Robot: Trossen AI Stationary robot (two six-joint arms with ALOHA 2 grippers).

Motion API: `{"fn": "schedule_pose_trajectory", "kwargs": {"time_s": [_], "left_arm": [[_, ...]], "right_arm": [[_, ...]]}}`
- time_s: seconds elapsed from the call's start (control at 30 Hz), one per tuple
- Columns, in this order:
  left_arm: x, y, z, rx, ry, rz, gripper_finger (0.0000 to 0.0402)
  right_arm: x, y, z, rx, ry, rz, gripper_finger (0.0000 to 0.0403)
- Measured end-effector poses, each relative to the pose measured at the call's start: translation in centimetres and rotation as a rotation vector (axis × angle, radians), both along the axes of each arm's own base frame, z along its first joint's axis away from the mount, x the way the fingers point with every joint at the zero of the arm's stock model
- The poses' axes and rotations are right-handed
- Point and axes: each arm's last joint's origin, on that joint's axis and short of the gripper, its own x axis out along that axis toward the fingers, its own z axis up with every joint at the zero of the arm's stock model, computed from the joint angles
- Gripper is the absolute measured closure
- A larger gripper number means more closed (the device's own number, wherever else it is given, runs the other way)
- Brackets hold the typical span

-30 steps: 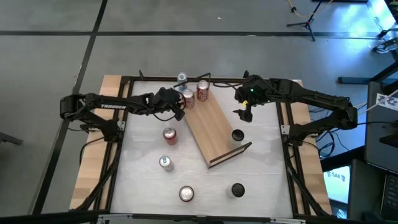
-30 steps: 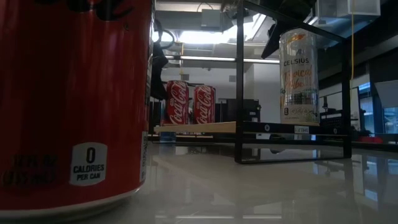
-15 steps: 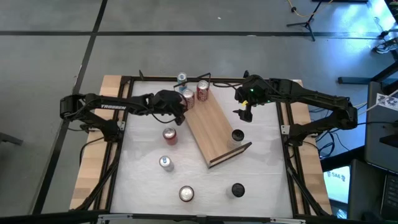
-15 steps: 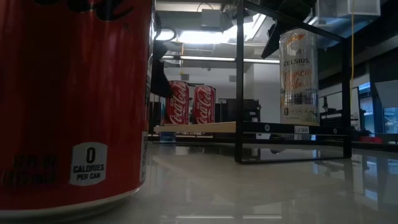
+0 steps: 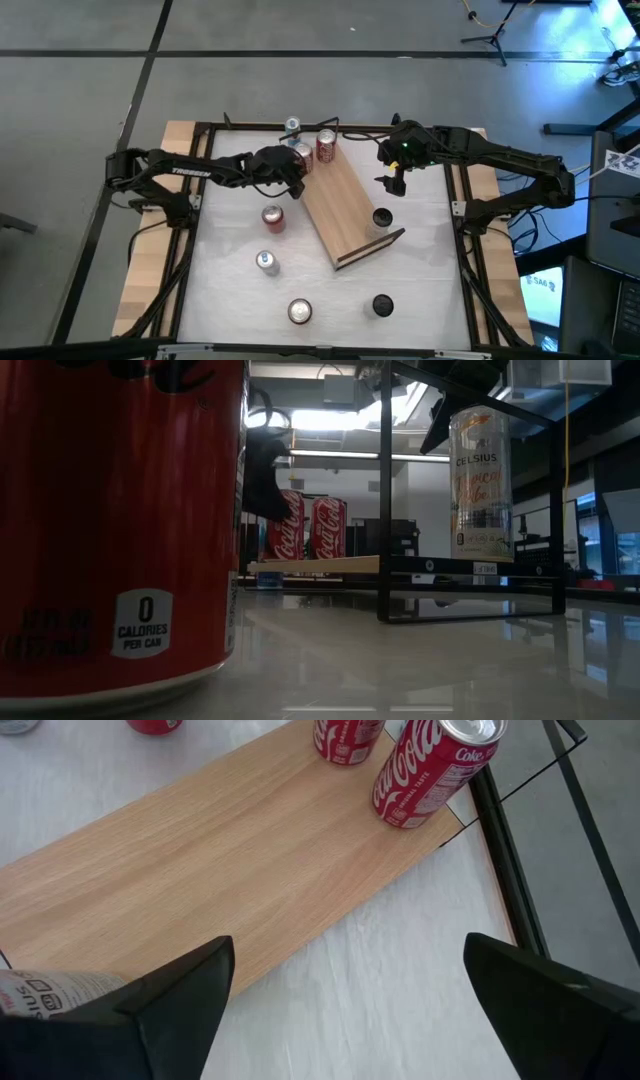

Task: Place canned beverage on shelf
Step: Put the red white soda can on the shelf aligned with the other red white soda can, then put the top red black soda can on the shelf

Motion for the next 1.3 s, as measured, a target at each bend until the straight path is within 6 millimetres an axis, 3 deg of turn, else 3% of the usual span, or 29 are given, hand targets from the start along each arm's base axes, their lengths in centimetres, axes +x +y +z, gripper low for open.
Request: {"fn": "schedule_pose_trajectory", "kwargs": {"time_s": [0.3,0.63,1.3], "left_arm": [[0.1,0.8,-0.5,0.044,0.018,0.077,0.0304],[0.3,0.2,-0.4,-0.017,-0.004,-0.030,0.0304],[0.4,0.1,3.6,0.019,-0.302,-0.185,0.0304]], "right_arm": [[0.0,0.0,0.0,0.000,0.000,0.000,0.0013],[0.0,0.0,0.0,0.000,0.000,0.000,0.0013],[0.0,0.0,0.0,0.000,0.000,0.000,0.0013]]}}
